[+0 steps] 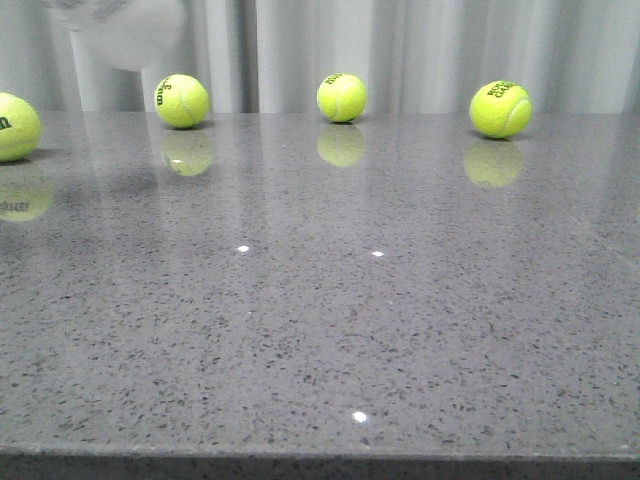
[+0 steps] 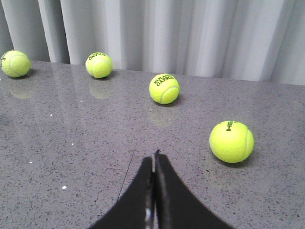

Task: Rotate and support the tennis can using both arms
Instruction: 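Lift the can with the left gripper and tilt it upright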

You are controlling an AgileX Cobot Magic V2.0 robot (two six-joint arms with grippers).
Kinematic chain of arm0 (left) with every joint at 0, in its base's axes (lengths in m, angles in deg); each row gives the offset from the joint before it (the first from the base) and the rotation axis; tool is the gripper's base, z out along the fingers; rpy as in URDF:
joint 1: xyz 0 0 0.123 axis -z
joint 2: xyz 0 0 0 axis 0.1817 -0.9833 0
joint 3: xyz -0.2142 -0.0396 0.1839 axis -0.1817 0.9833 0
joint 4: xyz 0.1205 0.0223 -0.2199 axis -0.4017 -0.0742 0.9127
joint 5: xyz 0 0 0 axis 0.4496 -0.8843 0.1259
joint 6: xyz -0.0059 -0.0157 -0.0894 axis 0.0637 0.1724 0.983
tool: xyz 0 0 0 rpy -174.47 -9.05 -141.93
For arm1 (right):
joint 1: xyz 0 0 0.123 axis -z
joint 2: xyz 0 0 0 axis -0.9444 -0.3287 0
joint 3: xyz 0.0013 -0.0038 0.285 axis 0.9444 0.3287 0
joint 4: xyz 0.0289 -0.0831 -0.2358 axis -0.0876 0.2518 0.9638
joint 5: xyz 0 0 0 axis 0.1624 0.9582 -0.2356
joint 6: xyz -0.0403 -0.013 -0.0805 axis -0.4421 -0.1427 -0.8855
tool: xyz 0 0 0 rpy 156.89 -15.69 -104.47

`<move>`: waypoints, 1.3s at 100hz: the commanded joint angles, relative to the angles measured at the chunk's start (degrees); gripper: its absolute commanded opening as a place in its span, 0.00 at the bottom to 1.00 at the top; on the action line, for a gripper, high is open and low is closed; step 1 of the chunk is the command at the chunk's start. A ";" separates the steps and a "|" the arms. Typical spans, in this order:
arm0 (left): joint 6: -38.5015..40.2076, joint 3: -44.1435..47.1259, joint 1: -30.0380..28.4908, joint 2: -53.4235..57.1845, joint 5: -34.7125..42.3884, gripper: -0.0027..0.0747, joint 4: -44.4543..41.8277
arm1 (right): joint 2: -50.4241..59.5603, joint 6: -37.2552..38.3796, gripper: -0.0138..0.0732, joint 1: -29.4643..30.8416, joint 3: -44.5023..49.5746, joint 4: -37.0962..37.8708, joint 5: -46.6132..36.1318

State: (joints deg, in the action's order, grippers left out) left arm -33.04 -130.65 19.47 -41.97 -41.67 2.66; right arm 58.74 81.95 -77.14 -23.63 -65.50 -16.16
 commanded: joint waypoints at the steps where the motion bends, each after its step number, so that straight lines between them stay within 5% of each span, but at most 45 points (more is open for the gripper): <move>1: 3.51 -1.57 1.77 3.04 -0.73 0.01 -4.86 | -0.05 0.06 0.08 0.34 -1.62 0.29 -4.53; 37: 4.28 6.65 8.26 3.96 -0.73 0.01 -11.41 | -0.05 0.06 0.08 0.34 -1.62 0.29 -4.53; 99: 4.55 8.98 8.43 0.17 -0.63 0.02 -14.03 | -0.05 0.06 0.08 0.34 -1.62 0.29 -4.53; 113: 4.55 8.98 8.43 0.17 -0.63 0.21 -13.91 | -0.05 0.06 0.08 0.34 -1.62 0.29 -4.53; 130: 3.61 8.87 8.43 -0.05 1.12 0.69 -13.90 | -0.05 0.06 0.08 0.34 -1.62 0.29 -4.53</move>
State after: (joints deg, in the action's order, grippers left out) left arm -29.10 -120.24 27.32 -43.14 -41.21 -12.02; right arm 58.74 81.95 -77.14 -23.63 -65.50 -16.16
